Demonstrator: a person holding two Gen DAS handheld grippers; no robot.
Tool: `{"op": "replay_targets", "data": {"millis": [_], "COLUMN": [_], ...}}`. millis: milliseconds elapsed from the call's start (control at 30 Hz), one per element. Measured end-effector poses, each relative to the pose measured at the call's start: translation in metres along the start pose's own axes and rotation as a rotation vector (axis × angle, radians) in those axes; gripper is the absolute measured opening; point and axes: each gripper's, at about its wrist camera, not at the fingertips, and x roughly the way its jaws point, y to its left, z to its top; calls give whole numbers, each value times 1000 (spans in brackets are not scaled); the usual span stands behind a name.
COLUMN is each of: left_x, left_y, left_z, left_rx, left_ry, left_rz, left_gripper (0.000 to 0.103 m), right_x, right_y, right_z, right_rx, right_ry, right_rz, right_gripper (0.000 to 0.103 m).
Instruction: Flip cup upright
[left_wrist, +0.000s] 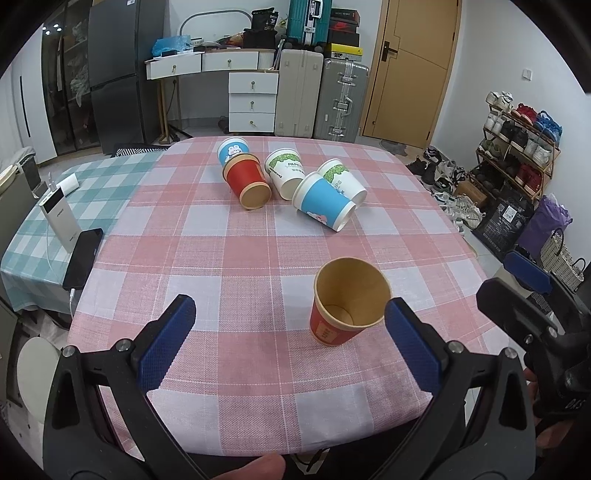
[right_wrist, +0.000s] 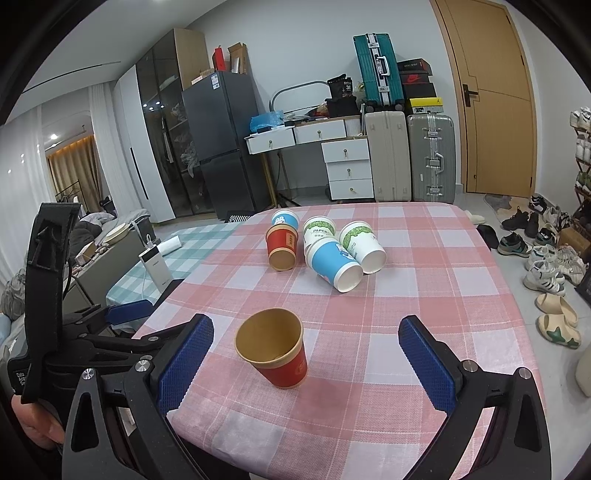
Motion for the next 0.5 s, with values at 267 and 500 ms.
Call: {"op": "replay_targets", "data": {"millis": [267, 500], "left_x": [0, -1], "left_y": [0, 0], "left_z": [-1, -1], "left_rx": [3, 3], "left_ry": [-2, 0], "left_rz": [4, 5], "left_gripper": [102, 102], "right_x": [0, 1], "right_y": [-1, -1], "right_z": [-2, -2], "right_rx": [1, 1], "right_ry": [-3, -2], "right_rz": [-1, -3], "right_gripper": [102, 102]}}
